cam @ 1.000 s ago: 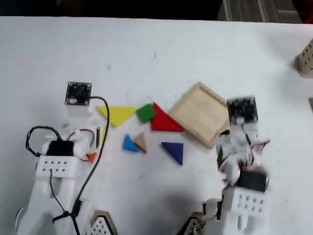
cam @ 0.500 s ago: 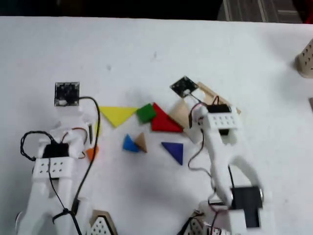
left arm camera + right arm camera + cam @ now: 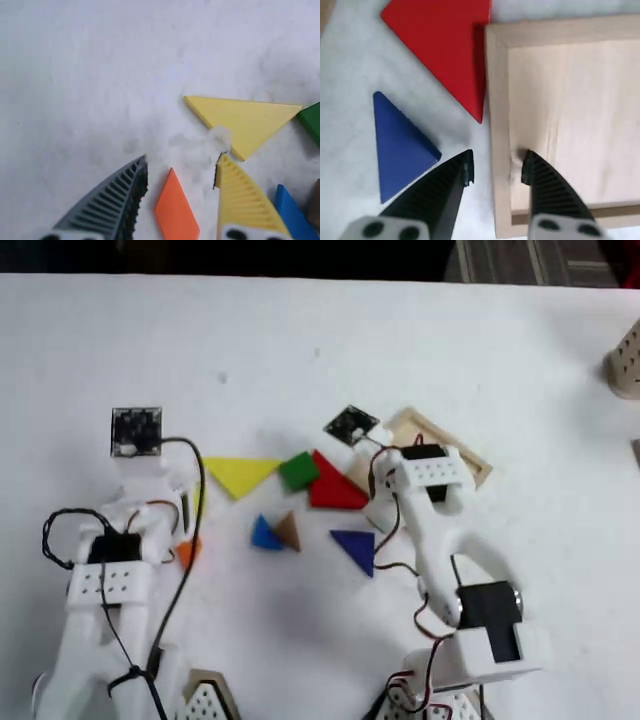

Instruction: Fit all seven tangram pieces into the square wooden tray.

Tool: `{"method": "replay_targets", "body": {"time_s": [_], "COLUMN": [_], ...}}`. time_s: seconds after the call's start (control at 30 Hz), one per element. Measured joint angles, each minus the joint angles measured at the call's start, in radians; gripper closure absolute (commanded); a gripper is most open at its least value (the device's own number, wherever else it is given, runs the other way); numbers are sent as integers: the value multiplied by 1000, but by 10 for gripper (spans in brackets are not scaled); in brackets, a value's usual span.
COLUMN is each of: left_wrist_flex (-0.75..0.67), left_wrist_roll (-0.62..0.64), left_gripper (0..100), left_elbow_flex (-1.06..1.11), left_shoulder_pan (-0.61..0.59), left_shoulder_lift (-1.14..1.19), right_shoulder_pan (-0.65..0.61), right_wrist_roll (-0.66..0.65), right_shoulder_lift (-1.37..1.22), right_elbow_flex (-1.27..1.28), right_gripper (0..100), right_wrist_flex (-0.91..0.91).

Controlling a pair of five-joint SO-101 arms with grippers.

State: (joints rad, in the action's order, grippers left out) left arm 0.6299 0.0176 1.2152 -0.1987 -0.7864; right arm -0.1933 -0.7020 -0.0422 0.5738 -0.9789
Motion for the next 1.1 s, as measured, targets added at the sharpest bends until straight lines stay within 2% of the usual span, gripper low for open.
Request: {"method": "replay_targets", "body": {"time_s": [0.07, 0.2, 0.27, 0.37, 0.63, 0.77, 0.97, 1.03, 1.1], "left_wrist_flex": [-3, -3, -3, -3, -3, -3, -3, -3, -3], "left_wrist_roll": [0, 0, 0, 0, 0, 0, 0, 0, 0], "left_gripper": [755, 755, 755, 755, 755, 755, 755, 755, 755], "left_elbow_flex": [14, 15, 15, 15, 15, 15, 15, 15, 15], "left_shoulder_pan": [0, 0, 0, 0, 0, 0, 0, 0, 0], "left_shoulder_lift": [0, 0, 0, 0, 0, 0, 0, 0, 0], "right_shoulder_pan": [17, 69, 101, 158, 319, 313, 252, 221, 184], "right_wrist_roll": [-2, -2, -2, 8, 287, 359, 417, 417, 416], "right_shoulder_lift": [-32, -86, -110, -130, -137, -137, -51, -25, 0], "right_elbow_flex": [-2, -57, -104, -163, -252, -273, -276, -276, -276], "right_gripper": [851, 991, 957, 973, 978, 960, 745, 749, 798], "right_wrist_flex": [35, 43, 29, -25, -204, -350, -422, -423, -425]}}
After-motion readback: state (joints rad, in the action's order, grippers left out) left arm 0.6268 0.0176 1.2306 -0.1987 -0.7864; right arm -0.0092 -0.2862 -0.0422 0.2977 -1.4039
